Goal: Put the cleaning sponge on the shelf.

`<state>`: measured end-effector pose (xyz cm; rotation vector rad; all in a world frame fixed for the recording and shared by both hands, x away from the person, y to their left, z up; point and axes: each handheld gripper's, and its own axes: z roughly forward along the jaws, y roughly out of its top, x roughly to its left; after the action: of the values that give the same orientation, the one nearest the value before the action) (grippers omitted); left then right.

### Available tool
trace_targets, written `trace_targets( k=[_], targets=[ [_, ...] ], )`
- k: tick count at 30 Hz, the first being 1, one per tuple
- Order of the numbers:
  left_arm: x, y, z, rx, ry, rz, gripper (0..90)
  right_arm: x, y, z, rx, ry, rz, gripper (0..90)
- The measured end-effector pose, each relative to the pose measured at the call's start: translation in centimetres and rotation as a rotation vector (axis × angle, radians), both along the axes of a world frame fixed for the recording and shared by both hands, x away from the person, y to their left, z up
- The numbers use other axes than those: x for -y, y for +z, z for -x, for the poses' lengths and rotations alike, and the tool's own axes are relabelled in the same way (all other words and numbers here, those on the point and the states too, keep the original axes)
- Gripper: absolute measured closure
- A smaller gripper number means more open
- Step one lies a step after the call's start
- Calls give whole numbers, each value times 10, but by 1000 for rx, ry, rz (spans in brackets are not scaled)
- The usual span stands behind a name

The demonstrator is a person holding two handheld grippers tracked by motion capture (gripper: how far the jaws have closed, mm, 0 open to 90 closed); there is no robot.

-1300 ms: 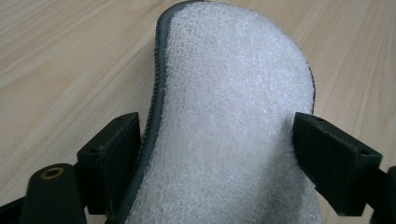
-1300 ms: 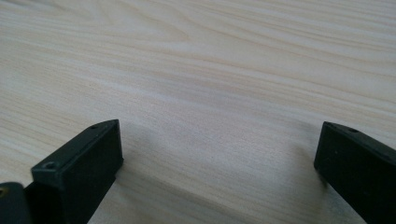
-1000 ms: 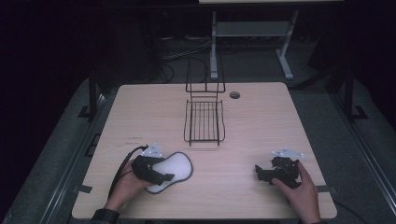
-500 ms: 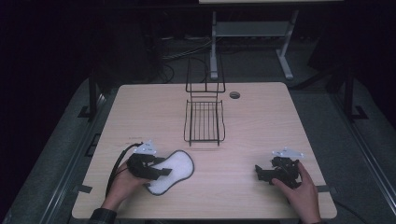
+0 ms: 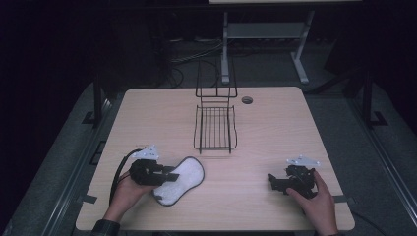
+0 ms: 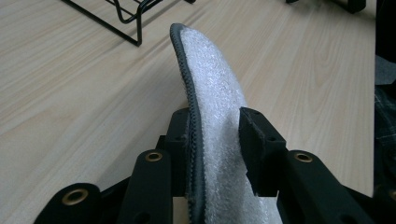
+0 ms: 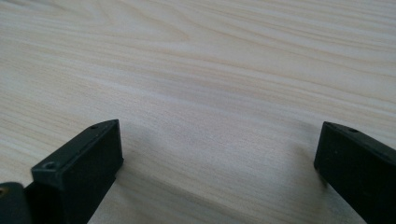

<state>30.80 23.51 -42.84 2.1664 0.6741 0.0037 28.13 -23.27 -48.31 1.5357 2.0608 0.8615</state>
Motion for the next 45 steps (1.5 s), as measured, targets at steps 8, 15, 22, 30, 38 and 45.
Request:
trace_targets(
  k=[8, 15, 22, 30, 38, 45],
  targets=[
    [-3, 6, 1, -17, 2, 45, 711, 0, 0, 0, 0, 0, 0, 5],
    [-6, 11, 2, -18, 8, 68, 763, 0, 0, 0, 0, 0, 0, 5],
    [-8, 19, 2, 2, 22, 72, 781, 0, 0, 0, 0, 0, 0, 5],
    [-11, 29, -1, 8, 39, 92, 781, 0, 0, 0, 0, 0, 0, 5],
    [-6, 38, -10, 10, 52, 101, 781, 0, 0, 0, 0, 0, 0, 5],
    [-2, 43, -21, 11, 68, 114, 780, 0, 0, 0, 0, 1, 1, 5]
  ],
)
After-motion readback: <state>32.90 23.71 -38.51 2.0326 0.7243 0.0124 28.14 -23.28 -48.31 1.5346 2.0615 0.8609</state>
